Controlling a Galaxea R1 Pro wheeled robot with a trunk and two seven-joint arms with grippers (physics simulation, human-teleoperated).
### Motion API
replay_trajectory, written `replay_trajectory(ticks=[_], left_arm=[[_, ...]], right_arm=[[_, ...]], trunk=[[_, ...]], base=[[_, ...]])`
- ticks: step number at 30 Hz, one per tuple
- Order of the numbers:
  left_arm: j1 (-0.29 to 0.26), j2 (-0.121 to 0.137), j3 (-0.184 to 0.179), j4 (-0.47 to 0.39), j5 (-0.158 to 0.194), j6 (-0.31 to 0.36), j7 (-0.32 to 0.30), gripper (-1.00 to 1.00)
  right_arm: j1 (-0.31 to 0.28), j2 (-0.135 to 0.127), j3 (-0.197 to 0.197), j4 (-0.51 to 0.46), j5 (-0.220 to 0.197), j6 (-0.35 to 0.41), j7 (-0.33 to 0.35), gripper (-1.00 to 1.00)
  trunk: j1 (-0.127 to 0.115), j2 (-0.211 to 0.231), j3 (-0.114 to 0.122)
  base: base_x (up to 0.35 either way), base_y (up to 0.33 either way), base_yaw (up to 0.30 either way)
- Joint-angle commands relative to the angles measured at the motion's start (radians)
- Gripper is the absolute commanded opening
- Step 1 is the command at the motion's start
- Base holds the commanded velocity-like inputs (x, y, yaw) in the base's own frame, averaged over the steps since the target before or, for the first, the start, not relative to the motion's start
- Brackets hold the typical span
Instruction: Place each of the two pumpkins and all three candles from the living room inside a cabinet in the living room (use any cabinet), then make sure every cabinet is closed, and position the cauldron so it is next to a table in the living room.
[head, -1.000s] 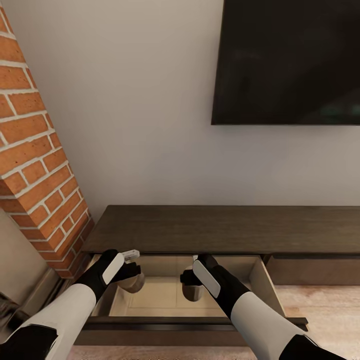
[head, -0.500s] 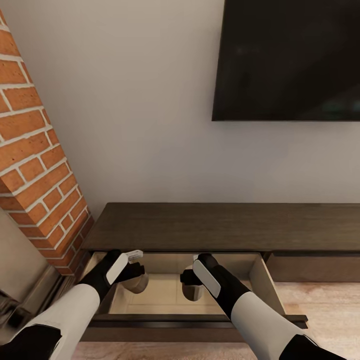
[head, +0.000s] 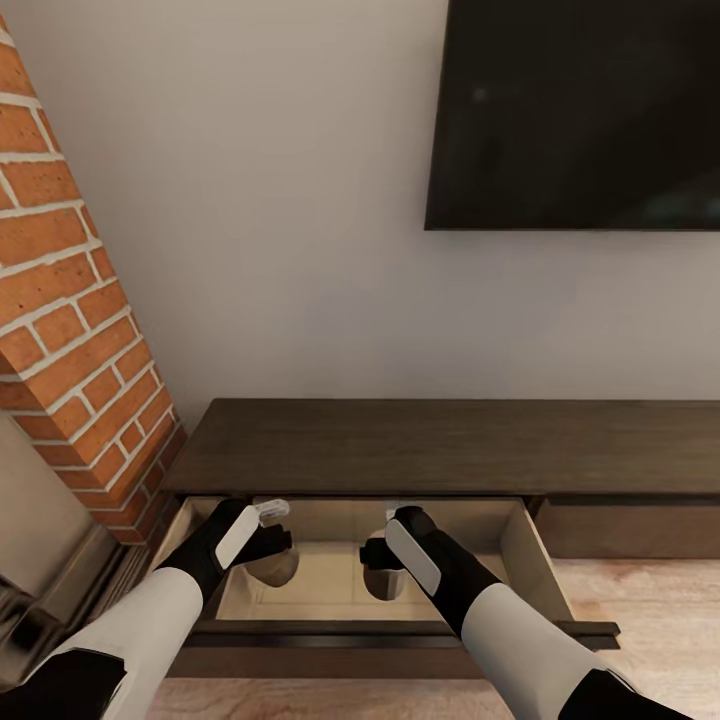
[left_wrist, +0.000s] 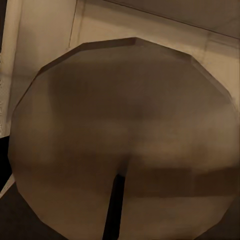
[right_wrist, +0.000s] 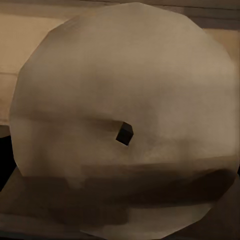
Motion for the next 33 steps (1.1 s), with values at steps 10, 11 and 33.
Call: replay_trajectory(ticks=[10,11,33], left_arm=[[0.0,0.0,0.001,0.001,-0.002,0.005,0.116,-1.0],[0.0,0.0,0.001,0.001,-0.002,0.005,0.119,-1.0],[0.0,0.0,0.001,0.007,-0.002,0.001,0.123,-1.0]], right_arm=[[0.0,0.0,0.006,0.001,0.003,-0.039,0.003,-1.0],[0.0,0.0,0.006,0.001,0.003,-0.04,0.003,-1.0],[0.0,0.005,0.005,0.002,0.006,-0.039,0.003,-1.0]], trunk=[[0.038,-0.07,-0.031],[0.042,-0.077,-0.034],[0.127,-0.231,-0.103]], base=[[0.0,0.0,0.0],[0.0,0.0,0.0],[0.035,-0.006,0.0]])
